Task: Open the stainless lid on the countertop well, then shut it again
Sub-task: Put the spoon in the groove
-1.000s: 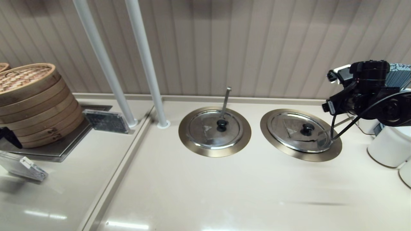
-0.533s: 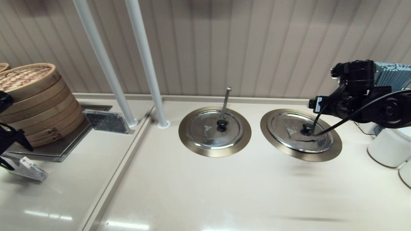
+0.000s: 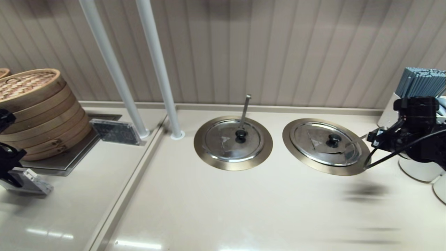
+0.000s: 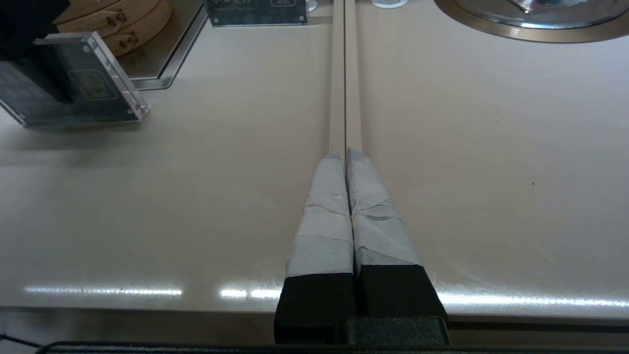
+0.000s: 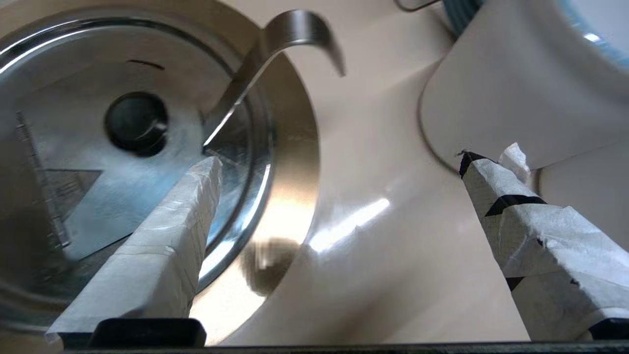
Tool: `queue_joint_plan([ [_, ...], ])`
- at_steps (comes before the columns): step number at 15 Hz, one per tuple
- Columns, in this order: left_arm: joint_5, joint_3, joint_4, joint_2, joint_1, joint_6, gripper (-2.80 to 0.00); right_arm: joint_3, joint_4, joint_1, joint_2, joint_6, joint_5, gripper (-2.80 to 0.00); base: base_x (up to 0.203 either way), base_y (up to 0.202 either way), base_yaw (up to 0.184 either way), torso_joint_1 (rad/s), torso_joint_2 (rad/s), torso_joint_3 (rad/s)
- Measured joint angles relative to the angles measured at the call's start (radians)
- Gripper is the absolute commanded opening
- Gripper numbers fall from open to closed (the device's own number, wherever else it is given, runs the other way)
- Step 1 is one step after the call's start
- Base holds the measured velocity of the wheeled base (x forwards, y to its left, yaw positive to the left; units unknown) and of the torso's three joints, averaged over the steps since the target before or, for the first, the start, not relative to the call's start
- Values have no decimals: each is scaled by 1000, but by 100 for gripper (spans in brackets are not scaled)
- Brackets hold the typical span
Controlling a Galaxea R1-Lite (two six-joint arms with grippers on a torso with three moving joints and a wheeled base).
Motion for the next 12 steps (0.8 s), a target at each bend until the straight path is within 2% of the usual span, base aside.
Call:
queue_joint_plan([
  [2, 0, 0, 0, 0, 0, 0, -280, 54, -60, -73, -1, -54, 31, 0, 0, 0, 0, 0, 0, 0],
  [4, 0, 0, 0, 0, 1, -1, -280, 74, -66, -102, 11, -59, 105, 0, 0, 0, 0, 0, 0, 0],
  [6, 0, 0, 0, 0, 0, -1, -280, 78, -66, -115, 33, -55, 129, 0, 0, 0, 0, 0, 0, 0],
  [9, 0, 0, 0, 0, 0, 0, -280, 76, -68, -109, 45, -13, 203, 0, 0, 0, 0, 0, 0, 0],
  [12, 0, 0, 0, 0, 0, 0, -280, 27, -72, -101, 49, 63, 329, 0, 0, 0, 0, 0, 0, 0],
])
